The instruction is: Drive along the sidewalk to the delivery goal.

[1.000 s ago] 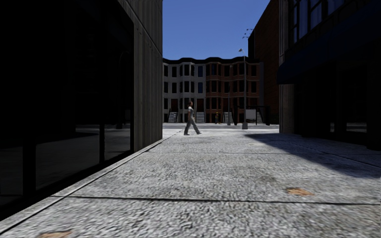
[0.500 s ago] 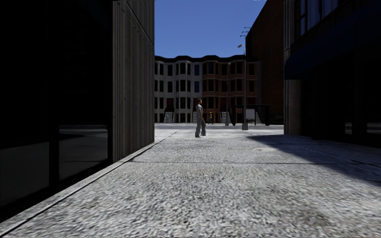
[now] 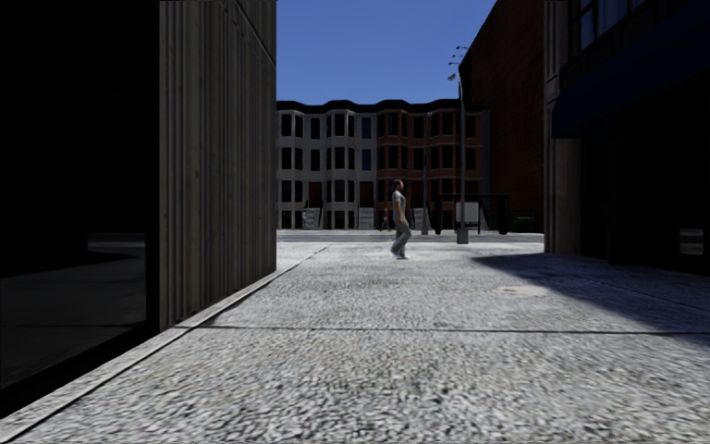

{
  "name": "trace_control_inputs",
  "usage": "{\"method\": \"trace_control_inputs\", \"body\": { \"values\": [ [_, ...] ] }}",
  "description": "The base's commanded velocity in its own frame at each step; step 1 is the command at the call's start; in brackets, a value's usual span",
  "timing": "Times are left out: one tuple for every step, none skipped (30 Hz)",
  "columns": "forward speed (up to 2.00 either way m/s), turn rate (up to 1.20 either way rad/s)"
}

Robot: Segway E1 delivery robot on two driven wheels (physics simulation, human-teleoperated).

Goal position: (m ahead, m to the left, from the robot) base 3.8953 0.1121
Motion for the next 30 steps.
{"method": "trace_control_inputs", "body": {
  "values": [
    [1.62,-0.17],
    [1.62,-0.23],
    [1.62,-0.23],
    [1.62,-0.24],
    [1.62,-0.24],
    [1.62,-0.2],
    [1.62,-0.2],
    [1.62,-0.04],
    [1.66,0.0],
    [1.68,0.0],
    [1.68,0.0],
    [1.69,0.0],
    [1.69,0.0],
    [1.69,0.0],
    [1.69,0.0],
    [1.69,0.0],
    [1.69,0.0],
    [1.69,0.0],
    [1.69,0.0],
    [1.69,0.0],
    [1.69,0.0],
    [1.69,0.0],
    [1.69,0.0],
    [1.69,0.0],
    [1.69,0.0],
    [1.69,0.0],
    [1.69,0.0],
    [1.69,0.0],
    [1.69,0.0],
    [1.69,0.0]
  ]
}}
